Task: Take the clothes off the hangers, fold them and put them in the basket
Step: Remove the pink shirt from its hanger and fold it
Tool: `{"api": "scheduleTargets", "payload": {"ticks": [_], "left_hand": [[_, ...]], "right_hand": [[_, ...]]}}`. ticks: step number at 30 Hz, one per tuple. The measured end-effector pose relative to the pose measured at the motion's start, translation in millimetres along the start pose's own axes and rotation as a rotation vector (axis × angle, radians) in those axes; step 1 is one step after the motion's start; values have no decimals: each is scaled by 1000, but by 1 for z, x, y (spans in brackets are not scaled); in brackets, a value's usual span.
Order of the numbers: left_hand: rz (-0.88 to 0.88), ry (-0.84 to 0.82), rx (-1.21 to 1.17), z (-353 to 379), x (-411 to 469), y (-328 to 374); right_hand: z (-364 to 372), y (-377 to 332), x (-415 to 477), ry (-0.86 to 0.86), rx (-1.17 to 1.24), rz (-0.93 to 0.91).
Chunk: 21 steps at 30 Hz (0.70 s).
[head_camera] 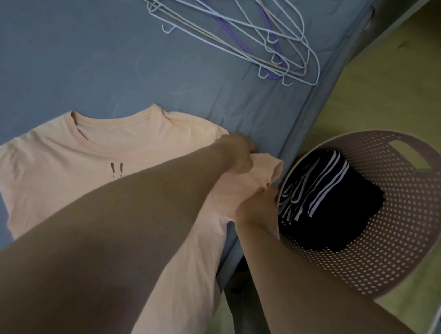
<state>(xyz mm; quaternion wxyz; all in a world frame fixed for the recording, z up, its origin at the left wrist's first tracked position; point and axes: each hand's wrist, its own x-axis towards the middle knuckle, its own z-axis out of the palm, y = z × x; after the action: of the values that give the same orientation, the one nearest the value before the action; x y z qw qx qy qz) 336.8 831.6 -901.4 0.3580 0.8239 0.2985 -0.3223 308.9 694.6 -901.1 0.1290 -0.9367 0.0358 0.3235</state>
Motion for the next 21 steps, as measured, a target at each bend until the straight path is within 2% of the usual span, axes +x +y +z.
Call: {"api": "scheduleTargets", "payload": {"ticks": [3,5,7,10,13,16,18,21], "left_hand": [[2,45,-45,9,-1,2],[-29,82,-185,10,2,-3],[-94,92,-367,5,-1,-7],[-157,147,-694,-4,-17,-14],[-198,267,-773,-5,-27,-33],[-273,322,-698,-7,-39,-60],[-319,440,-717,-8,-45,-80],[-434,676,-703,-4,-61,-123]], "right_hand": [[5,-3,-2,24,-51,-5],[2,-6,-6,78,-121,-47],[1,-7,-12,139,-228,-152],[12,-13,-26,87,-201,-310],[24,-24,-43,68,-240,-542],[38,-38,-59,-179,-274,-654],[50,-43,-65,-275,-267,-700],[68,-50,-71,-550,-340,-629]]}}
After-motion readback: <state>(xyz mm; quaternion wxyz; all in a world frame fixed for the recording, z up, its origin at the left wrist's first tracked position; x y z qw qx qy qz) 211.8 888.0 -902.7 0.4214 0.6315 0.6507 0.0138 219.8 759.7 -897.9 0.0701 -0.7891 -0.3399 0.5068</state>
